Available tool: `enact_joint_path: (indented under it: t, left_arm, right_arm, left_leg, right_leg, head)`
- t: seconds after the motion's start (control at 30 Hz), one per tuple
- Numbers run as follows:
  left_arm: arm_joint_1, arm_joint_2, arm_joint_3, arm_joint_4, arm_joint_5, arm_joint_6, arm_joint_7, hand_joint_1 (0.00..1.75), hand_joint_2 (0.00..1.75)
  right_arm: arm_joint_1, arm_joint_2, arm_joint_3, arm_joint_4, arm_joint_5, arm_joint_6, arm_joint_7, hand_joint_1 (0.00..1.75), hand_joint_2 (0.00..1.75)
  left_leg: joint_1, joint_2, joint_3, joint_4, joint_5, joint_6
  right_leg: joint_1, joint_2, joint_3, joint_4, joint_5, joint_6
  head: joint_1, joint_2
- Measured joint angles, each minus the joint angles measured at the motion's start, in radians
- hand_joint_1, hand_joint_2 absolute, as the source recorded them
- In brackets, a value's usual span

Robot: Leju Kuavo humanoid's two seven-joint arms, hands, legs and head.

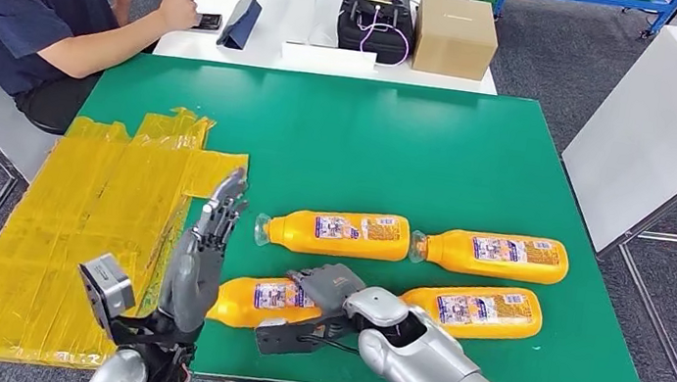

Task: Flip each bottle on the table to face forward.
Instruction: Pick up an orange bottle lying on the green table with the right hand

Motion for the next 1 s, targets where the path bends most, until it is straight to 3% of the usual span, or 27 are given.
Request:
enact_joint_path:
  t: [0.17, 0.3, 0.47, 0.63, 0.73, 0.8, 0.9, 1.0]
  left_arm:
    - [0.076, -0.019, 0.098, -0.054, -0.02, 0.25, -0.008, 0.0, 1.75]
    - [0.141, -0.042, 0.216, -0.13, -0.094, 0.449, -0.074, 0.0, 1.75]
    - [0.167, -0.072, 0.32, -0.173, -0.138, 0.502, -0.092, 0.0, 1.75]
    - [0.171, -0.091, 0.355, -0.18, -0.146, 0.501, -0.091, 0.0, 1.75]
    - [0.174, -0.093, 0.358, -0.179, -0.111, 0.461, -0.057, 0.0, 1.75]
    - [0.175, -0.09, 0.351, -0.173, -0.007, 0.368, 0.02, 0.0, 1.75]
    - [0.178, -0.067, 0.32, -0.143, 0.234, 0.133, 0.176, 0.0, 1.75]
    - [0.192, -0.016, 0.262, -0.099, 0.45, -0.128, 0.259, 0.0, 1.75]
  right_arm:
    - [0.16, 0.008, -0.17, -0.083, -0.124, -0.286, 0.067, 1.75, 1.75]
    - [0.359, 0.021, -0.356, -0.3, -0.18, -0.393, 0.039, 1.75, 1.75]
    - [0.524, 0.038, -0.477, -0.486, -0.201, -0.421, 0.005, 1.75, 1.75]
    - [0.58, 0.043, -0.527, -0.562, -0.205, -0.427, -0.007, 1.75, 1.75]
    - [0.599, 0.047, -0.544, -0.589, -0.209, -0.436, -0.024, 1.75, 1.75]
    - [0.613, 0.051, -0.552, -0.61, -0.212, -0.452, -0.036, 1.75, 1.75]
    - [0.629, 0.054, -0.558, -0.644, -0.22, -0.471, -0.057, 1.75, 1.75]
    - [0.632, 0.054, -0.56, -0.662, -0.232, -0.45, -0.086, 1.75, 1.75]
  left_leg:
    - [0.0, -0.001, 0.0, 0.0, 0.0, 0.0]
    - [0.0, -0.003, -0.007, 0.0, 0.0, 0.0]
    - [0.0, -0.003, -0.016, 0.0, 0.001, 0.0]
    - [0.0, -0.002, -0.02, 0.0, 0.0, 0.0]
    - [0.0, -0.002, -0.021, 0.0, 0.001, 0.0]
    - [0.0, -0.002, -0.022, 0.0, 0.0, 0.0]
    - [0.0, -0.002, -0.022, 0.0, 0.0, 0.0]
    - [0.0, -0.001, -0.023, 0.0, 0.0, 0.0]
  right_leg:
    - [0.0, 0.0, 0.001, 0.0, 0.0, 0.0]
    - [0.0, -0.001, 0.002, 0.0, 0.001, 0.001]
    - [0.0, -0.002, -0.003, 0.001, 0.001, 0.002]
    - [0.0, -0.001, -0.008, 0.001, 0.001, 0.002]
    - [0.0, -0.001, -0.009, 0.001, 0.001, 0.002]
    - [0.0, -0.001, -0.01, 0.001, 0.001, 0.002]
    - [0.0, -0.001, -0.011, 0.001, 0.001, 0.002]
    - [0.0, -0.001, -0.011, 0.001, 0.001, 0.002]
  head:
    - [0.0, 0.0]
    - [0.0, 0.0]
    - [0.0, 0.0]
    - [0.0, 0.0]
    - [0.0, 0.0]
    - [0.0, 0.0]
    - [0.0, 0.0]
    - [0.0, 0.0]
